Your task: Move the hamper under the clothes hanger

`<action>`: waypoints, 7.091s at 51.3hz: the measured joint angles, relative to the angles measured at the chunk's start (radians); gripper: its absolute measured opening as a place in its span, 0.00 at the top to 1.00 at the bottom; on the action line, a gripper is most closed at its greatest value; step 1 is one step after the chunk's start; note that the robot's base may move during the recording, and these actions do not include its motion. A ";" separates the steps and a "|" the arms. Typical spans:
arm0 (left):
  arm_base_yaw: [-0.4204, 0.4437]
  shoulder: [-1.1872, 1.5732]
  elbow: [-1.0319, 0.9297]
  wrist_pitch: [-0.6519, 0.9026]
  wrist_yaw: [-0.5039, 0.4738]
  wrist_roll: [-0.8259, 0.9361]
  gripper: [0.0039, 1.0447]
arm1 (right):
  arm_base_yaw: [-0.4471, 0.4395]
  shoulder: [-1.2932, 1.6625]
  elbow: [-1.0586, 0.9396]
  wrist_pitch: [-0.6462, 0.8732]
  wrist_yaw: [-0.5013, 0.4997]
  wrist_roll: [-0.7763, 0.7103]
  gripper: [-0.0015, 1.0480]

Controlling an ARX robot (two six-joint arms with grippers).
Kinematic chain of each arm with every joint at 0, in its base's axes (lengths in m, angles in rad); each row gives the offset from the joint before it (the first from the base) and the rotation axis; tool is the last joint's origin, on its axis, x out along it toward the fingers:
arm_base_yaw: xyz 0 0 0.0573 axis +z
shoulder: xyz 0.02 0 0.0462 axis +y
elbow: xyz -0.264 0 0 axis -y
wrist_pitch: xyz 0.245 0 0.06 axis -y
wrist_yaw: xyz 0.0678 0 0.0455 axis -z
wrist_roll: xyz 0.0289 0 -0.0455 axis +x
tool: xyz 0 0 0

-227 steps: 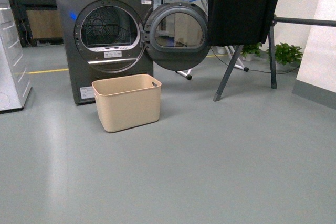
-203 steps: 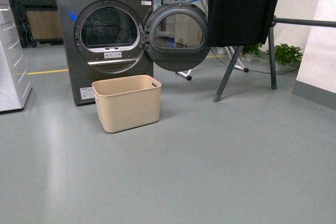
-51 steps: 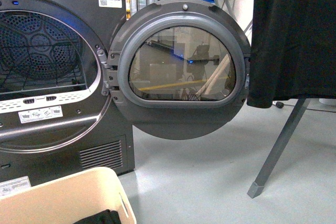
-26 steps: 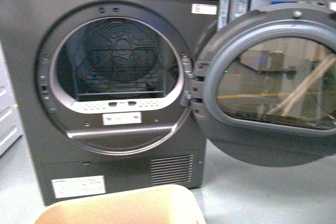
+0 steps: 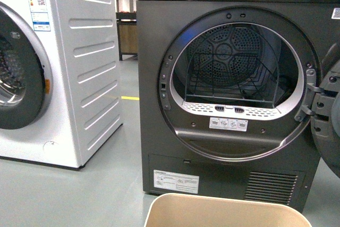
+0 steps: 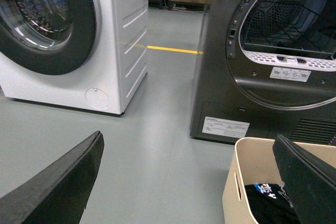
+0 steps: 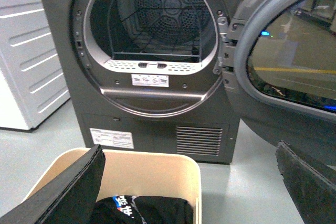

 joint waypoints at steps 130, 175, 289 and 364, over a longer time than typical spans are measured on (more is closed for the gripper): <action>-0.262 2.189 0.912 0.414 -0.083 -0.170 0.06 | 0.110 2.173 0.922 0.550 -0.013 0.093 0.08; -0.256 2.359 0.953 0.507 -0.066 -0.161 0.06 | 0.090 2.461 1.064 0.538 0.028 0.083 0.08; -0.255 2.362 1.015 0.471 -0.145 -0.170 0.96 | 0.085 2.484 1.121 0.516 0.110 0.093 0.98; -0.252 2.298 0.977 0.458 -0.152 -0.158 0.96 | 0.085 2.403 1.051 0.537 0.083 0.075 0.98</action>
